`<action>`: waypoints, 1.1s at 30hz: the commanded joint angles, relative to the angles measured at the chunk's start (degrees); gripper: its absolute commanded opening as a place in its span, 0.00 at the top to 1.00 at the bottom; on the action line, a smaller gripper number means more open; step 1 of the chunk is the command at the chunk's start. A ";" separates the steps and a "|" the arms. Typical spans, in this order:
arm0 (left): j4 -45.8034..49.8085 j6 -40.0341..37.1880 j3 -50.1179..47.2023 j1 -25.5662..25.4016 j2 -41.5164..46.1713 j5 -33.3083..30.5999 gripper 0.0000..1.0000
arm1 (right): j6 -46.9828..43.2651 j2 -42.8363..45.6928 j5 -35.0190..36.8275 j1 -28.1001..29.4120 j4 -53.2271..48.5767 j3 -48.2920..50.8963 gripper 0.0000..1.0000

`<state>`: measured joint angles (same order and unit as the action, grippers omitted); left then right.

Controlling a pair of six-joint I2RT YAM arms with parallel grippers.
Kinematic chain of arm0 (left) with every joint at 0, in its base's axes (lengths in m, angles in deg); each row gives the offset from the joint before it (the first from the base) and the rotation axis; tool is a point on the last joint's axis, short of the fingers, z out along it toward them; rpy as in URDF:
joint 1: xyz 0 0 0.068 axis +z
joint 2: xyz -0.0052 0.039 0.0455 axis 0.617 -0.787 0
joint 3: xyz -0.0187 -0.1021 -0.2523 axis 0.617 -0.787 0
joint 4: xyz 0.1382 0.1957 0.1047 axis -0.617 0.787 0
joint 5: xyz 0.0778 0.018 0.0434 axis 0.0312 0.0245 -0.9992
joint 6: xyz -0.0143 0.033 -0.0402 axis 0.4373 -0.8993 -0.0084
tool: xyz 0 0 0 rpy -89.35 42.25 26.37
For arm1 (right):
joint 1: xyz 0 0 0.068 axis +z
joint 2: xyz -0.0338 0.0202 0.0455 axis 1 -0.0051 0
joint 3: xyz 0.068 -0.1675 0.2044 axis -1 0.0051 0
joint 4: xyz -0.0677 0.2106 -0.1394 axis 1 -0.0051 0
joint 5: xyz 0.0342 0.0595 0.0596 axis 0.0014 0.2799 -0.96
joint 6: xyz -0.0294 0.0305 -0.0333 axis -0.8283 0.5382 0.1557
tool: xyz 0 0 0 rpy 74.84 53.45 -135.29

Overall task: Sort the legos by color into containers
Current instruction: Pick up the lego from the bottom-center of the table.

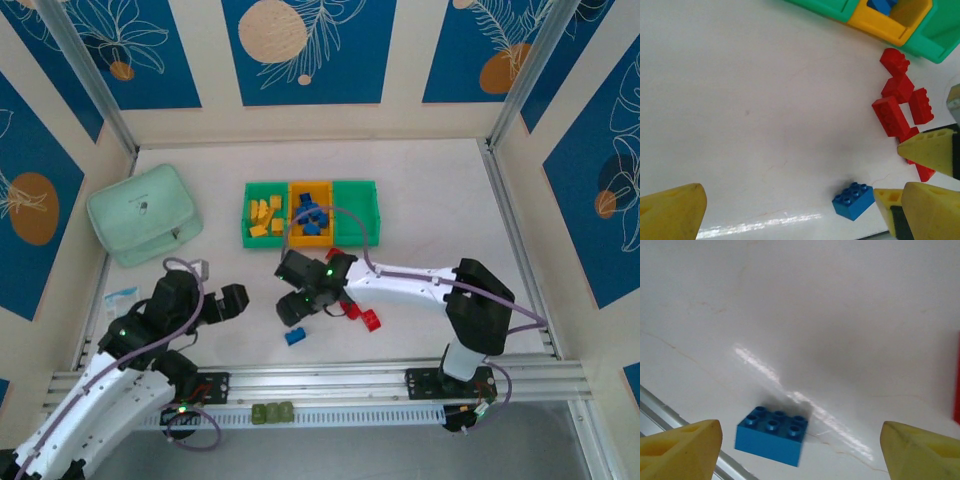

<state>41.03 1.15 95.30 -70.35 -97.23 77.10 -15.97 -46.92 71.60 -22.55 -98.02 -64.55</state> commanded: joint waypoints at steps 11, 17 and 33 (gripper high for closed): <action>4.36 3.95 -0.43 0.52 2.63 -1.90 0.01 | 9.00 -7.71 1.71 4.37 -1.39 -1.02 0.19; 4.03 4.21 -0.78 0.52 2.63 -1.69 0.01 | 8.87 -9.38 1.72 5.52 -1.97 -2.25 0.28; 1.58 3.96 -0.65 0.52 1.03 -1.07 0.01 | 7.75 -4.32 2.70 4.21 -2.84 -2.94 0.58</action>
<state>43.39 4.93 94.62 -70.35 -95.39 76.05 -8.06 -54.68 73.68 -17.57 -99.14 -65.58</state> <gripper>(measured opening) 0.993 0.487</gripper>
